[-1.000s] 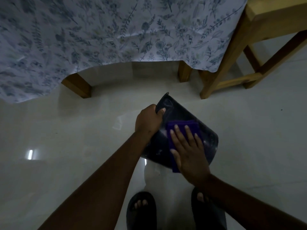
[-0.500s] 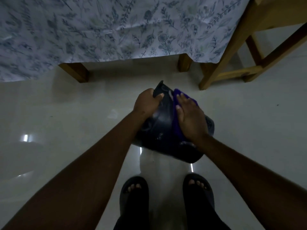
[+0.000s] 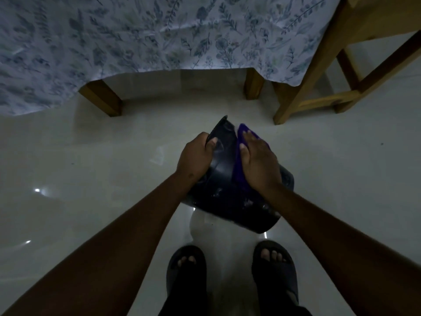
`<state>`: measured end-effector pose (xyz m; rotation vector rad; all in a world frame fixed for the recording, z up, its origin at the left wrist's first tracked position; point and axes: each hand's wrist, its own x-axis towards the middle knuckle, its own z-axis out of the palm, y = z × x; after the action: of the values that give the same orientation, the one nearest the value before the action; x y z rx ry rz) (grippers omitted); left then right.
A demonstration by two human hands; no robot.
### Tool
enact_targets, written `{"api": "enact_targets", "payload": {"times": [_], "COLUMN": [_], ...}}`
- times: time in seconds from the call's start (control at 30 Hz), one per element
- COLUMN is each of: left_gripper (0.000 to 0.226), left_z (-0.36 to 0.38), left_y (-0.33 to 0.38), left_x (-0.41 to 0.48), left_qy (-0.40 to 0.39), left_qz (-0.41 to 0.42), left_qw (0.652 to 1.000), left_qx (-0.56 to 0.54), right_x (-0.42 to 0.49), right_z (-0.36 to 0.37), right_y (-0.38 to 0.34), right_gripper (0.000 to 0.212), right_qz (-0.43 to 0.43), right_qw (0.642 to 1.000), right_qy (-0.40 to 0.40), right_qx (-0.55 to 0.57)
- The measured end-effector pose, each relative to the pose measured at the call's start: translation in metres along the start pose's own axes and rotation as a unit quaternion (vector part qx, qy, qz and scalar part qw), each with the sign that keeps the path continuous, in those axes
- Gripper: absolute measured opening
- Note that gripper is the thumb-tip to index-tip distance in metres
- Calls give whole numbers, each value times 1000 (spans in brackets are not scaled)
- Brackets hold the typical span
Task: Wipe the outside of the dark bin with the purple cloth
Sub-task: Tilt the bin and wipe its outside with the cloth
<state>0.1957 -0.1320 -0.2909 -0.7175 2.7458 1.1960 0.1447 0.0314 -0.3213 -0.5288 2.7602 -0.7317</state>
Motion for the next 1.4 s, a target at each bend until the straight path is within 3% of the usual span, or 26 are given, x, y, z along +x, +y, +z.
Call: {"api": "enact_targets", "payload": {"times": [0.07, 0.17, 0.27, 0.37, 0.43, 0.53, 0.6, 0.67, 0.77, 0.87, 1.0, 1.1, 1.2, 1.3, 1.4], "left_gripper": [29, 30, 30, 30, 29, 28, 29, 27, 28, 32, 27, 27, 28, 27, 26], "left_z": [1, 4, 4, 4, 3, 6, 7, 5, -4, -5, 2, 7, 6, 5, 7], "left_y": [3, 0, 4, 11, 15, 19, 24, 29, 18, -1, 9, 13, 14, 14, 13], "left_x": [3, 9, 8, 9, 12, 20, 25, 29, 4, -19, 7, 20, 24, 27, 28], "left_qy": [4, -1, -4, 12, 20, 3, -13, -27, -48, -28, -13, -21, -30, -21, -25], "left_qz": [-11, -23, -15, -12, -27, -53, -41, -26, -11, -9, -23, -21, -27, -36, -48], "left_qw": [1000, 1000, 1000, 999, 997, 996, 997, 999, 998, 1000, 999, 999, 999, 999, 998], "left_qx": [0, 11, 21, 51, 65, 74, 68, 30, -34, -10, 22, 25, 12, 21, 24], "right_x": [-17, -82, -56, -9, -28, -88, -74, -37, -4, -18, -82, -74, -27, -35, -91], "right_z": [-1, 17, 13, -9, -10, 10, 12, -1, -19, -15, 13, 16, 4, 0, 14], "right_y": [8, 1, -2, 15, 28, 14, 12, 13, 29, 39, 17, 5, 10, 22, 16], "right_gripper": [54, 59, 57, 53, 57, 63, 61, 56, 47, 48, 59, 58, 54, 56, 58], "right_qz": [27, -36, -85, -22, 9, -51, -71, -58, -5, 35, -35, -76, -36, 7, -49], "right_qw": [999, 997, 994, 1000, 1000, 996, 994, 998, 999, 999, 997, 994, 999, 1000, 996], "right_qy": [11, -8, -11, -12, 3, -26, -25, 2, -21, -27, -14, -11, -13, 12, -8], "right_qx": [16, -74, -73, 6, 10, -73, -74, -39, 29, 16, -61, -75, -23, -13, -69]}}
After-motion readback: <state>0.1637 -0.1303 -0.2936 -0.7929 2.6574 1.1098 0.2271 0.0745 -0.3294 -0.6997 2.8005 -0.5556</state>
